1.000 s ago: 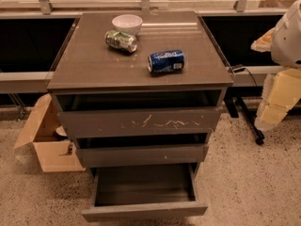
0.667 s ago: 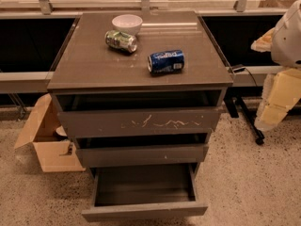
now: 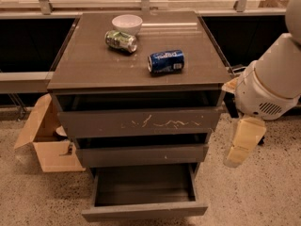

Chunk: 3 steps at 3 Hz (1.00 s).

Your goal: Close bottom drawer

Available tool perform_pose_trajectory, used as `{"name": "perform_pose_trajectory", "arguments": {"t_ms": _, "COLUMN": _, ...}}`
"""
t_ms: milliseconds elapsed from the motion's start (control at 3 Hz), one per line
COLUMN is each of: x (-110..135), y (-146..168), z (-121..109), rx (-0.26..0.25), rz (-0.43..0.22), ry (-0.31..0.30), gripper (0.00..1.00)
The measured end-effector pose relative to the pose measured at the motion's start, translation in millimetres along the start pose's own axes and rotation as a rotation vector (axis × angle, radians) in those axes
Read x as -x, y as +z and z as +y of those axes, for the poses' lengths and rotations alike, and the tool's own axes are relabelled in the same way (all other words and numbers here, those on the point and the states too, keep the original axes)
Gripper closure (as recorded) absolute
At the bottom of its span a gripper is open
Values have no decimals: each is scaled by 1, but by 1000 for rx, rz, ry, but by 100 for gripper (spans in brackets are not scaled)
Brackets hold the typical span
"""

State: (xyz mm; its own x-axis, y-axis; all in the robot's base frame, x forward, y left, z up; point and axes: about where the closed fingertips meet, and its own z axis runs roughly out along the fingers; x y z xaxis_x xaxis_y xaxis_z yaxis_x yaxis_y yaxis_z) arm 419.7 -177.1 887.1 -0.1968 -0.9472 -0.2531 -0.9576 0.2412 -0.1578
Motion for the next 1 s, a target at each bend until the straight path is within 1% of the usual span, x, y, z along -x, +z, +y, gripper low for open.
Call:
{"name": "perform_pose_trajectory", "arguments": {"t_ms": 333, "x": 0, "y": 0, "z": 0, "rx": 0, "rz": 0, "ry": 0, "gripper": 0}}
{"name": "perform_pose_trajectory", "arguments": {"t_ms": 667, "x": 3, "y": 10, "z": 4, "rx": 14, "rz": -5, "ry": -21, "gripper": 0}}
{"name": "perform_pose_trajectory", "arguments": {"t_ms": 1000, "x": 11, "y": 42, "z": 22, "rx": 30, "rz": -19, "ry": -78, "gripper": 0}}
